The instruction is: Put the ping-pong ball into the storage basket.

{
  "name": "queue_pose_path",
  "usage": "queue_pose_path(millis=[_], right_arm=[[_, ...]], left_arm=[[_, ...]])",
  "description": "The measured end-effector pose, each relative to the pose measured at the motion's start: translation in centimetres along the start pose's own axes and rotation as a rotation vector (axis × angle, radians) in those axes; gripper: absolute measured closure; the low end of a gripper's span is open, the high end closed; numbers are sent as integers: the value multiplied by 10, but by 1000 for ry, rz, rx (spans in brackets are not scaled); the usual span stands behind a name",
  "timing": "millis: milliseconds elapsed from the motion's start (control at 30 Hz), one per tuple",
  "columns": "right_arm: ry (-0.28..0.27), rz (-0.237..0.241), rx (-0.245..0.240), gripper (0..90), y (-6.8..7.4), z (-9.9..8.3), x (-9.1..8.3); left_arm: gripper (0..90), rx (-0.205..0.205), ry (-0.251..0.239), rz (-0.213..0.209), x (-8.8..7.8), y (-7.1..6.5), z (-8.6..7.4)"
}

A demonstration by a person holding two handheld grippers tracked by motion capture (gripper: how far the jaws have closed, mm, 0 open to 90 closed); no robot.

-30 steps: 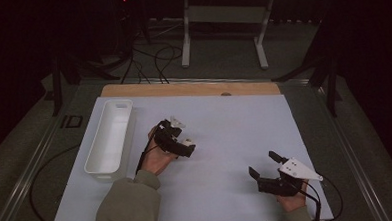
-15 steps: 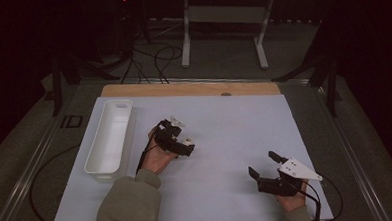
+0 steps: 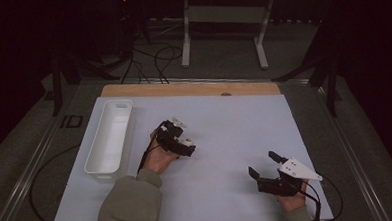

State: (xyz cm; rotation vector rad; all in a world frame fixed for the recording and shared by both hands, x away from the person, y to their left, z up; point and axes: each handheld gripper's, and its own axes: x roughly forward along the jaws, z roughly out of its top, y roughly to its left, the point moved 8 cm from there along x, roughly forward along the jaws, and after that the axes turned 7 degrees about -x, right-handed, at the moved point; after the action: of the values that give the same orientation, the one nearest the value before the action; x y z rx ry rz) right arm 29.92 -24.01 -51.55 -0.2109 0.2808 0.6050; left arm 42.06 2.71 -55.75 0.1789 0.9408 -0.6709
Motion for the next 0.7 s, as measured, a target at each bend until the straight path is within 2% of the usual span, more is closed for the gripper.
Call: queue_pose_path(millis=[200, 300, 367, 400, 433, 533, 700], right_arm=[[-1, -2, 0, 87, 0, 0, 0], [0, -2, 1, 87, -1, 0, 0], [0, -3, 2, 87, -1, 0, 0], [0, -3, 1, 87, -1, 0, 0], [0, -4, 0, 87, -1, 0, 0], [0, -4, 1, 87, -1, 0, -1], [-1, -4, 0, 87, -1, 0, -1]], left_arm=[[163, 11, 11, 29, 3, -2, -1], [314, 12, 12, 23, 4, -3, -1], [381, 16, 12, 20, 5, -4, -1], [381, 16, 12, 20, 5, -4, -1], [446, 27, 16, 16, 6, -5, -1], [503, 27, 22, 23, 7, -4, -1], [508, 38, 20, 34, 7, -5, -1]])
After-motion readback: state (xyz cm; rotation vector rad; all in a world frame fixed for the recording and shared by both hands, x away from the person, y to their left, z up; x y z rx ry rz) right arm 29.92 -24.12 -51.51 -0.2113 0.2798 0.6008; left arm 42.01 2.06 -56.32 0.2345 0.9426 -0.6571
